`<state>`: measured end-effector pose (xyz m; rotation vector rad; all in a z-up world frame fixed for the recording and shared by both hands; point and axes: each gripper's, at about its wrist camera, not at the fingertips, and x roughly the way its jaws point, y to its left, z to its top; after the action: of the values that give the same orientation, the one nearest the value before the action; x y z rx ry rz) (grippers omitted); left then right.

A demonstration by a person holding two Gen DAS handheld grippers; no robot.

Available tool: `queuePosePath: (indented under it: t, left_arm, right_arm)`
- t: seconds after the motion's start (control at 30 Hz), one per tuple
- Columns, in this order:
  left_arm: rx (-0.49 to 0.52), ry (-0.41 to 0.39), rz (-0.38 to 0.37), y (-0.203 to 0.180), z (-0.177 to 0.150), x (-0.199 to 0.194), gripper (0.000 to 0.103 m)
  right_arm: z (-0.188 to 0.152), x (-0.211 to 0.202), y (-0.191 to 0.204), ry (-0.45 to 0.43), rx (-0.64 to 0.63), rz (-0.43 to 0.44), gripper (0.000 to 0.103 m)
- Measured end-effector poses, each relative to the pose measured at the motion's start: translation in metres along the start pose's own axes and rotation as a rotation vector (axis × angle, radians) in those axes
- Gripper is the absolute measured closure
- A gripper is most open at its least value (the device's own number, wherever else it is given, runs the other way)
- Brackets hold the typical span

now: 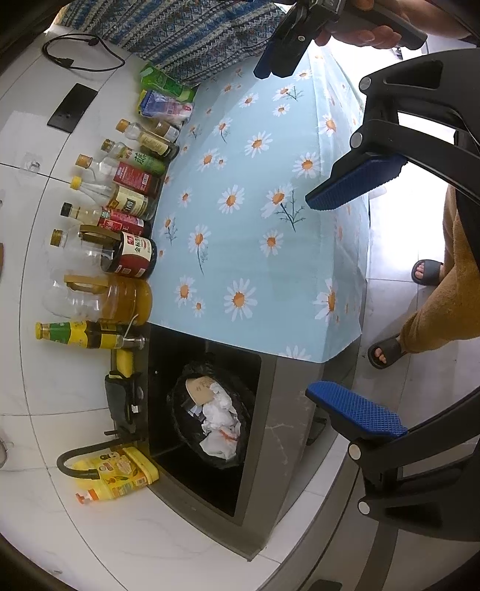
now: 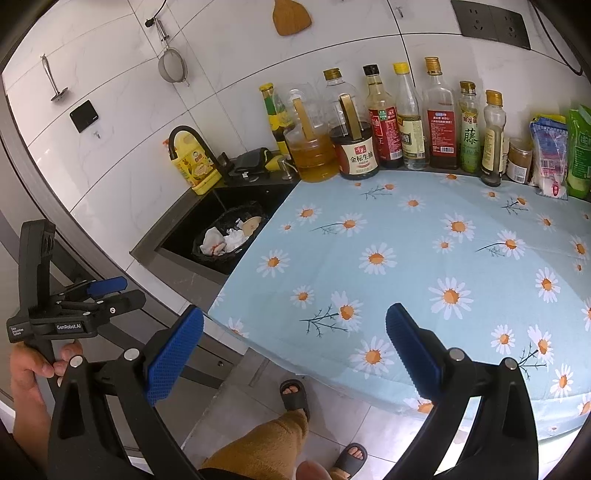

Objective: Collect trash

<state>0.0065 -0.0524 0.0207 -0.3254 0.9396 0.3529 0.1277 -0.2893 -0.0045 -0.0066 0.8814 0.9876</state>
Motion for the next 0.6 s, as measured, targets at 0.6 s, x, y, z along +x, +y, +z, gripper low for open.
queuePosePath:
  t: [0.6]
  left_arm:
    - [-0.006, 0.004, 0.0, 0.0027, -0.0037, 0.0022, 0.012]
  right_arm:
    - [-0.0034, -0.0021, -0.0063, -0.002, 0.007, 0.003, 0.005]
